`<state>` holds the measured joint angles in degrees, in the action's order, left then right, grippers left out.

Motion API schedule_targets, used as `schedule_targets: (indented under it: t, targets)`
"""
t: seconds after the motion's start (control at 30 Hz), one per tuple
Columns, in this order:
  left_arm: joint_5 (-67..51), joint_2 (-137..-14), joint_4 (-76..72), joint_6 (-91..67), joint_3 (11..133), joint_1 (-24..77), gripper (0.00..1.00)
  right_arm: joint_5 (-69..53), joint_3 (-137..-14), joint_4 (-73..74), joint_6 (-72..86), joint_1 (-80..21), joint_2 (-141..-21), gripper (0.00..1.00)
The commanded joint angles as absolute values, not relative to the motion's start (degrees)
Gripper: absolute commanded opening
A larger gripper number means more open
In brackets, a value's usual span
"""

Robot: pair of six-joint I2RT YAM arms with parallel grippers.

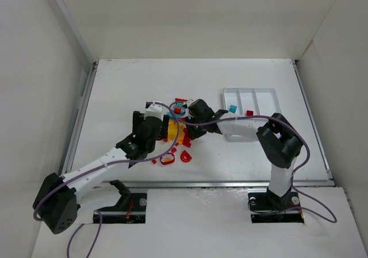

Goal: Sort the legos into containers by color

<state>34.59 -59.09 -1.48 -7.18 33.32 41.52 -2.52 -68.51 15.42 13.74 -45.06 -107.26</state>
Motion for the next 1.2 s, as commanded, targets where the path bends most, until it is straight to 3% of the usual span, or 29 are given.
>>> schedule_targets:
  t: [0.0,0.27,0.57,0.7,0.83,1.17]
  targets:
    - [34.9,-57.7,-4.0,-7.2,32.3,41.5,0.8,0.6,-67.2,17.2,13.9,-45.4,-106.9,0.33]
    - [34.4,-57.7,-4.0,-6.7,32.3,41.5,0.8,1.3,-68.5,18.7,13.9,-45.4,-110.0,0.33]
    - [34.4,-57.7,-4.6,-5.5,32.3,41.5,0.78,1.9,-68.6,20.0,13.9,-45.4,-109.6,0.4]
    - [34.4,-57.7,-5.1,-5.0,32.3,41.5,0.78,1.9,-67.9,19.3,14.4,-45.4,-109.1,0.28]
    - [34.4,-57.7,-5.1,-5.0,32.3,41.5,0.78,1.9,-66.7,20.4,14.9,-45.4,-107.1,0.41]
    - [34.4,-57.1,-6.2,-3.9,32.3,41.5,0.77,3.0,-65.5,21.0,16.7,-45.9,-105.7,0.38]
